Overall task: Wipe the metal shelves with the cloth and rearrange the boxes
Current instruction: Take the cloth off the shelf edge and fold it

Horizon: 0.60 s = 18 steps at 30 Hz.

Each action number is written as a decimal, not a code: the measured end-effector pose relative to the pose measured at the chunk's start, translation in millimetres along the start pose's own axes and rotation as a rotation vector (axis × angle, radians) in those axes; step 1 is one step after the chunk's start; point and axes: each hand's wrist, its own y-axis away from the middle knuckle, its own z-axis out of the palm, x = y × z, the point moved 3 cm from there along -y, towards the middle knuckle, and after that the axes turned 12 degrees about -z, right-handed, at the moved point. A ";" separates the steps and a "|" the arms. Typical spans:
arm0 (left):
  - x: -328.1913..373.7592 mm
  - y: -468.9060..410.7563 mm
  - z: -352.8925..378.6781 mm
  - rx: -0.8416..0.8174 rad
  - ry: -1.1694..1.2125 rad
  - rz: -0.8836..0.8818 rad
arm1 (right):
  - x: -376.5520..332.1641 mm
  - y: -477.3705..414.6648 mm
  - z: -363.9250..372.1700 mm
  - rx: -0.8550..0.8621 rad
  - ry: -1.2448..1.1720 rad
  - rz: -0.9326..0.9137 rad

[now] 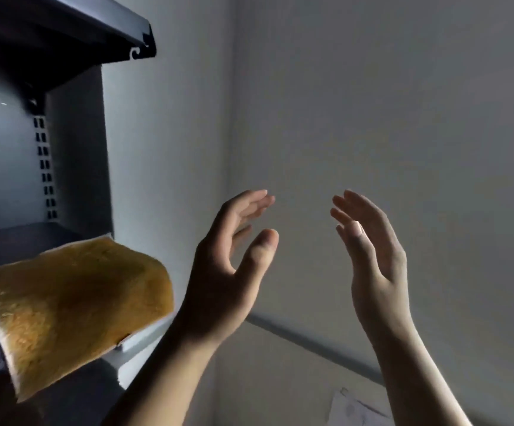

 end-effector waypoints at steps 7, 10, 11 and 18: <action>5.3 -6.2 -57.7 0.298 -0.381 -0.023 | 64.8 -34.6 97.4 -0.400 -0.244 -0.028; 27.3 16.3 -103.6 0.438 -0.583 -0.094 | 53.9 -32.9 154.3 -0.539 -0.385 -0.080; 34.3 23.3 -116.5 0.468 -0.641 -0.124 | 48.7 -31.5 167.8 -0.568 -0.420 -0.097; 68.7 53.5 -168.8 0.657 -0.901 -0.264 | 26.3 -25.5 222.8 -0.645 -0.588 -0.150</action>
